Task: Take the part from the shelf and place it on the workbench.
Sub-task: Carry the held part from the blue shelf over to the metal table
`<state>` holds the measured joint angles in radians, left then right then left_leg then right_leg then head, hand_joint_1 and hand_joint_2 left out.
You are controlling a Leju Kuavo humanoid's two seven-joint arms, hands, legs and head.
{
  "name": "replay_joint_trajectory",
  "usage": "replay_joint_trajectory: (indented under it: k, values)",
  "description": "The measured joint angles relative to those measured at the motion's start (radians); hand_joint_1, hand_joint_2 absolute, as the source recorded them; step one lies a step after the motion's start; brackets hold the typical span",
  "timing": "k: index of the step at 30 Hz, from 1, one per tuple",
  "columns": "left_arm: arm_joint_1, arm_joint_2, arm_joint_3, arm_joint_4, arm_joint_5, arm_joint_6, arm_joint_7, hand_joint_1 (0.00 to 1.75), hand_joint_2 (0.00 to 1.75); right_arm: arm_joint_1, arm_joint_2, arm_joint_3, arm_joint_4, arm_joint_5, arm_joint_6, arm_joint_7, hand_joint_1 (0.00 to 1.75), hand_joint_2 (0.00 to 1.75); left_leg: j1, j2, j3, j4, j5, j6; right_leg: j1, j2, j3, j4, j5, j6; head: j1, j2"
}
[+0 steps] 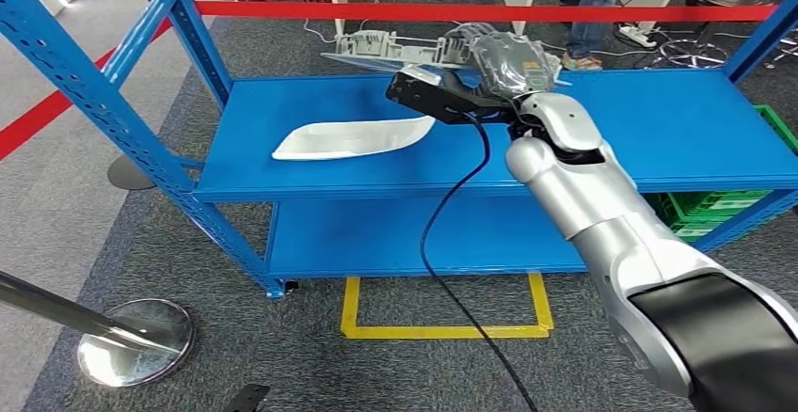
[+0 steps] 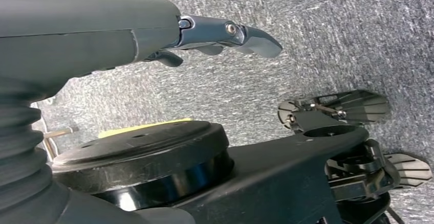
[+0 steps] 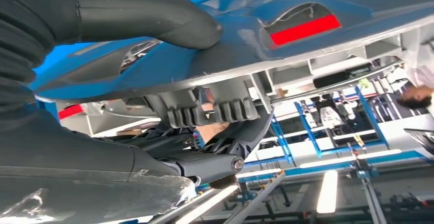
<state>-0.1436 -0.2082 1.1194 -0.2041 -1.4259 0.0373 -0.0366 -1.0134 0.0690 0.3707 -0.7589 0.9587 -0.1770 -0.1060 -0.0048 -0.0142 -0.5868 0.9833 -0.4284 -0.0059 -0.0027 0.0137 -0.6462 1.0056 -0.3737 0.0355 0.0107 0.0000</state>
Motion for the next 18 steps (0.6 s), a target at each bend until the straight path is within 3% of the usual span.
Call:
replay_joint_trajectory:
  k: [18]
  values:
    - [0.005,0.003,0.018,0.0,0.019,0.004,-0.009,0.0,1.75,0.074,-0.061,0.054,-0.228,-0.085,-0.029,0.019,1.75,1.75,0.0,0.0,-0.001,0.0,0.0,0.0,0.0,0.0,-0.001,0.0,0.0,0.0,0.0,0.0]
